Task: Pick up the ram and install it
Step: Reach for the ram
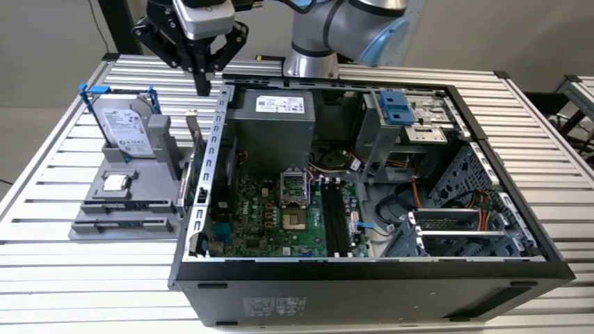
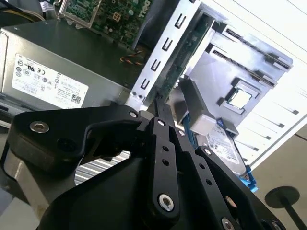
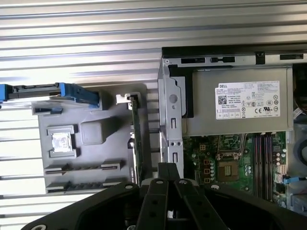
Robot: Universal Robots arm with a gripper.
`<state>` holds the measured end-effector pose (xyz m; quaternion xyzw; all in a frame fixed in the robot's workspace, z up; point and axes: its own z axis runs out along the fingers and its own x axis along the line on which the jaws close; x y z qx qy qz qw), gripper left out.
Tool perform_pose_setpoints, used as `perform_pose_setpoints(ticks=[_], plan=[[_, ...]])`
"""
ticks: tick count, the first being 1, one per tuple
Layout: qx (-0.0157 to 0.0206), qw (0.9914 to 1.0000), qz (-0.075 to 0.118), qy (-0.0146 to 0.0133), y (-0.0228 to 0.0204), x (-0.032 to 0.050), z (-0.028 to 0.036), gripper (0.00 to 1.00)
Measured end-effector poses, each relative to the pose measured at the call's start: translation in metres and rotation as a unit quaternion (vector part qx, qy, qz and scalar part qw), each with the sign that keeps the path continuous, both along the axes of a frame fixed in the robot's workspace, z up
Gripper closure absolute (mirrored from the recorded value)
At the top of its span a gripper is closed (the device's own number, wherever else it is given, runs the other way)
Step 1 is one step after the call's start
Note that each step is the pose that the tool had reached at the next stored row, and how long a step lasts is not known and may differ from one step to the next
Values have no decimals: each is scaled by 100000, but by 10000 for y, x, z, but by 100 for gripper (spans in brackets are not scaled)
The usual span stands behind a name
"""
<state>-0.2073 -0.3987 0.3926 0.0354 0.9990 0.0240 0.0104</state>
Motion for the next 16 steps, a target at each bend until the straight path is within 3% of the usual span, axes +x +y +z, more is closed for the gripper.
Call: perform_pose_setpoints(ticks=[16], plan=[[-3,100000,1,2,0,-409,0,100]])
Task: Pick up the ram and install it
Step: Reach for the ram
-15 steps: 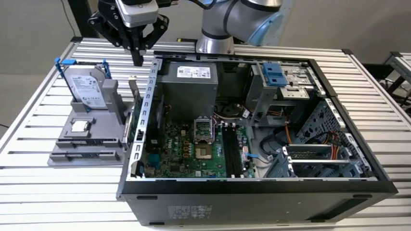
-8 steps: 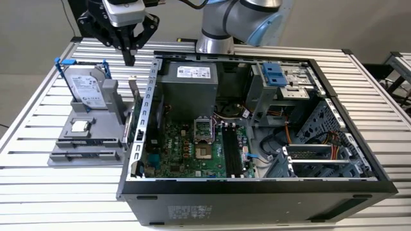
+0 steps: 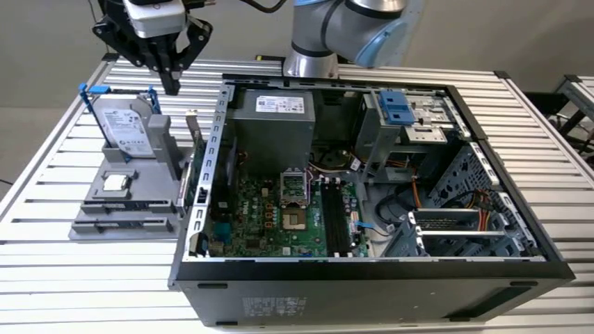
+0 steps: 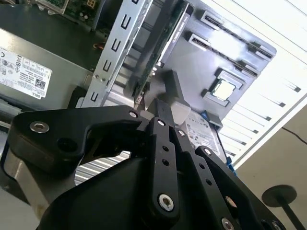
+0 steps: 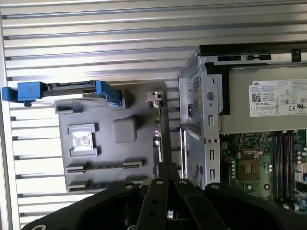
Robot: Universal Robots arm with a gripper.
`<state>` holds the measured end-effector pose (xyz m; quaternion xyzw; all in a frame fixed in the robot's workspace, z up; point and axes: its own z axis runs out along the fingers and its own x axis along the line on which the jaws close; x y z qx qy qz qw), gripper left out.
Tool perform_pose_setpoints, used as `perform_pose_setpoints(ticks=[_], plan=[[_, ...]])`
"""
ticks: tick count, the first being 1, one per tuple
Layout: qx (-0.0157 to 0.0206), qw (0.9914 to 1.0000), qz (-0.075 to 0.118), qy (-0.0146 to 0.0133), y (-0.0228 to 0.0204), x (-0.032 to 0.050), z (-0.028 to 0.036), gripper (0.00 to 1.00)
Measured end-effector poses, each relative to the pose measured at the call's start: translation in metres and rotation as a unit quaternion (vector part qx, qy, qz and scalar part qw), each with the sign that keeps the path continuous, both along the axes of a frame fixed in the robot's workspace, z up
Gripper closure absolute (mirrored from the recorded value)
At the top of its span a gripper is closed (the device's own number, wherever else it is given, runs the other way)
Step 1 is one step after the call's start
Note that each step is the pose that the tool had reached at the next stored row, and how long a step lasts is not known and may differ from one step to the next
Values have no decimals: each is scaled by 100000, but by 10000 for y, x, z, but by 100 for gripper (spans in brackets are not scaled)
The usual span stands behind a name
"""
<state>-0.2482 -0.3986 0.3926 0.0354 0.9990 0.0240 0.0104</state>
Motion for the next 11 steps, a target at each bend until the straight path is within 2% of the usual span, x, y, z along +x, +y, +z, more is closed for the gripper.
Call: perform_pose_setpoints(ticks=[11], plan=[[1,100000,4,2,0,-280,0,100]])
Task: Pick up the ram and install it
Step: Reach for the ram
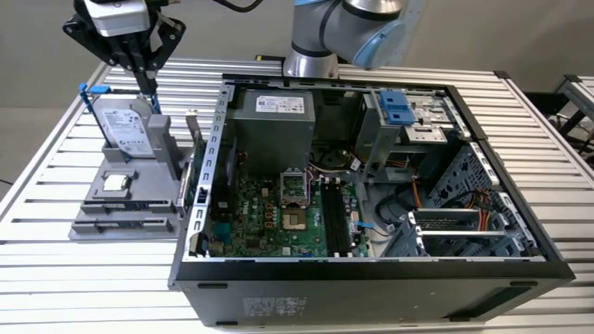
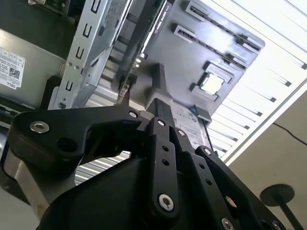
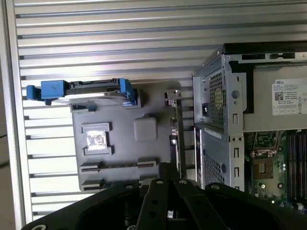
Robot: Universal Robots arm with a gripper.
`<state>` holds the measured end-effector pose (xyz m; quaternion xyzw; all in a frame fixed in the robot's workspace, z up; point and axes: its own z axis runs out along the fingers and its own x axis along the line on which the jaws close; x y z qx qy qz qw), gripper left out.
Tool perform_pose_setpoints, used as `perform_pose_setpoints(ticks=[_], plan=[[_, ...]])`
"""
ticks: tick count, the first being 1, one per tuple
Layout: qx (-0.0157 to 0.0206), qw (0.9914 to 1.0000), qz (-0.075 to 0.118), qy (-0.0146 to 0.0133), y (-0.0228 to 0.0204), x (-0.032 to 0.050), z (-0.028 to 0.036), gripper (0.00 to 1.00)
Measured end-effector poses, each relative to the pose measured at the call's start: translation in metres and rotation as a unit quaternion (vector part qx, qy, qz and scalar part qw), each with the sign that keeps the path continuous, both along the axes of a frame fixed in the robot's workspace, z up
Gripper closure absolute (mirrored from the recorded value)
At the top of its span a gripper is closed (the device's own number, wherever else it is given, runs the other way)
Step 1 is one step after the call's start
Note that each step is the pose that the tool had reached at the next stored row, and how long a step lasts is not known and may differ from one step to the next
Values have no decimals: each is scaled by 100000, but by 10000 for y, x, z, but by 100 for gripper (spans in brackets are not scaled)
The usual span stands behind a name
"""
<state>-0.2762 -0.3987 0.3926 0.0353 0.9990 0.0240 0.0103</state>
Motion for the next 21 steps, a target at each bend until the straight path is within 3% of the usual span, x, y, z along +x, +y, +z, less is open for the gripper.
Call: perform_pose_setpoints(ticks=[14,21], plan=[[-3,100000,-1,3,7,-387,0,100],[2,100000,287,-3,21,-536,0,100]])
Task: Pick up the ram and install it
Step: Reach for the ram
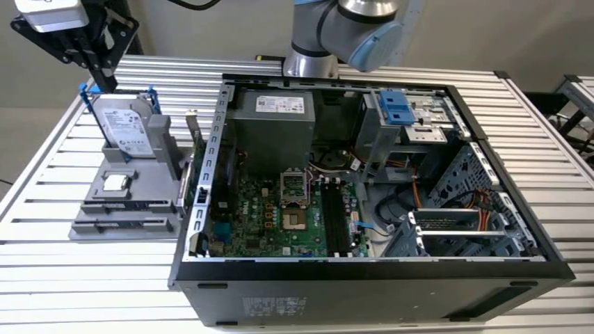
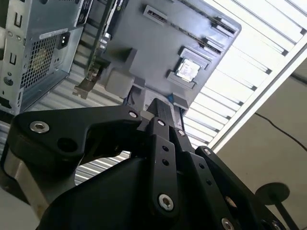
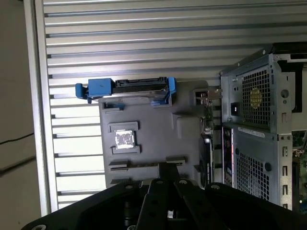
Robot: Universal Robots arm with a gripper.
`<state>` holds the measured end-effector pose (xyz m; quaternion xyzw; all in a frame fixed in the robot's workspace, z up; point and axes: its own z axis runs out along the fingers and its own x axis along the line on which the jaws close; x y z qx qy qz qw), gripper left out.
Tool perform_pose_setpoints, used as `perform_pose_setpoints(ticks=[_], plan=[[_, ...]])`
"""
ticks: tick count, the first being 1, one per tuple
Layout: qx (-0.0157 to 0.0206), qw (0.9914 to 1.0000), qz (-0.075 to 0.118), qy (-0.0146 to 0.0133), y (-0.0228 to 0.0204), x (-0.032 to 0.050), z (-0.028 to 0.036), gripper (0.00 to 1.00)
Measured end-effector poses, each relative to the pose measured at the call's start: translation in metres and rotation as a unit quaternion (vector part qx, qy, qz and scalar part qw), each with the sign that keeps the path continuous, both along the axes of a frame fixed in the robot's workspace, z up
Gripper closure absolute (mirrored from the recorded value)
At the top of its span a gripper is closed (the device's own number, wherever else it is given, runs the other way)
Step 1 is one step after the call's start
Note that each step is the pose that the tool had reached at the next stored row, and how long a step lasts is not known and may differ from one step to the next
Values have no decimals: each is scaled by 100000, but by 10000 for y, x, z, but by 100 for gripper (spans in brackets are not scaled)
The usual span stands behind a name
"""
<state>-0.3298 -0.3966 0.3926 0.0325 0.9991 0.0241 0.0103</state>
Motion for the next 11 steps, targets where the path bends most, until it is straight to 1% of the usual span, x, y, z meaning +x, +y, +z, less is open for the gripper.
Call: perform_pose_setpoints(ticks=[5,11], plan=[[-2,100000,12,4,3,-31,0,100],[-3,100000,17,3,3,-33,0,100]])
